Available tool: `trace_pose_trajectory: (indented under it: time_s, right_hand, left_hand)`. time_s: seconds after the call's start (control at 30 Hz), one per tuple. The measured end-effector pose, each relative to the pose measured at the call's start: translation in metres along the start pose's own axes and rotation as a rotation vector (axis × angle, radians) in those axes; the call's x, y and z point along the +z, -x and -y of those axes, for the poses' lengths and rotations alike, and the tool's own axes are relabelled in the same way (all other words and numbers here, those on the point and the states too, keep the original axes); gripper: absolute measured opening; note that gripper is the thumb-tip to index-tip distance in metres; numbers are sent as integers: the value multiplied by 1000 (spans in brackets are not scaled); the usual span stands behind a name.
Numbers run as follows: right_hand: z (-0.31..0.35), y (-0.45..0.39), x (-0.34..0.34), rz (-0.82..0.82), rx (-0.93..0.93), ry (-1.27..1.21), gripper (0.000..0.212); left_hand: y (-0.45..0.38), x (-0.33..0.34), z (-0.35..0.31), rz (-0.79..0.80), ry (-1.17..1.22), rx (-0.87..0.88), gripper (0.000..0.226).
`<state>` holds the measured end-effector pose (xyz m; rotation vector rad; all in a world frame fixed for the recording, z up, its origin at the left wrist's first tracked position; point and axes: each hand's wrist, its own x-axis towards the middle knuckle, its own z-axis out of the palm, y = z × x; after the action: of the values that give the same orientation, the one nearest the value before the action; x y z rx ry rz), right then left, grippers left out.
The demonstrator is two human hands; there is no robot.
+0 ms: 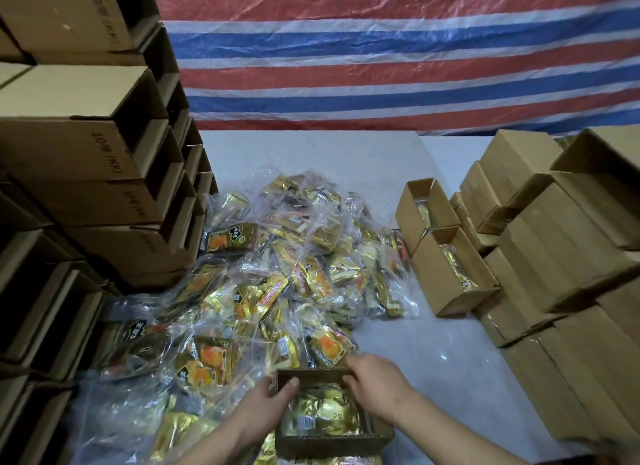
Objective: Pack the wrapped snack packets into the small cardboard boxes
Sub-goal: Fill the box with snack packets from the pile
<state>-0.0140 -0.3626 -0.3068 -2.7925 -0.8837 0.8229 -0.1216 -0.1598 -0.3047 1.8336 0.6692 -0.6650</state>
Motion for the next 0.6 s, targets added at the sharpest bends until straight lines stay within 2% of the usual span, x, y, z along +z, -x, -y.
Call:
trace_pose_trajectory:
  time_s: [0.07, 0.17, 0.37, 0.6]
  right_hand:
    - [-2, -2, 1, -15, -9, -17, 22]
    - [-4, -2, -3, 2, -35, -4, 19]
    - [-29, 17, -51, -121, -30, -39, 14]
    - [-104, 55, -93, -301, 255, -172, 31]
  left_hand:
    - [6, 9, -1, 21, 55, 17, 47]
    - [6, 12, -4, -83, -31, 26, 34]
    - [7, 1, -61, -51, -85, 97, 36]
    - [-14, 40, -164, 34, -75, 283, 39]
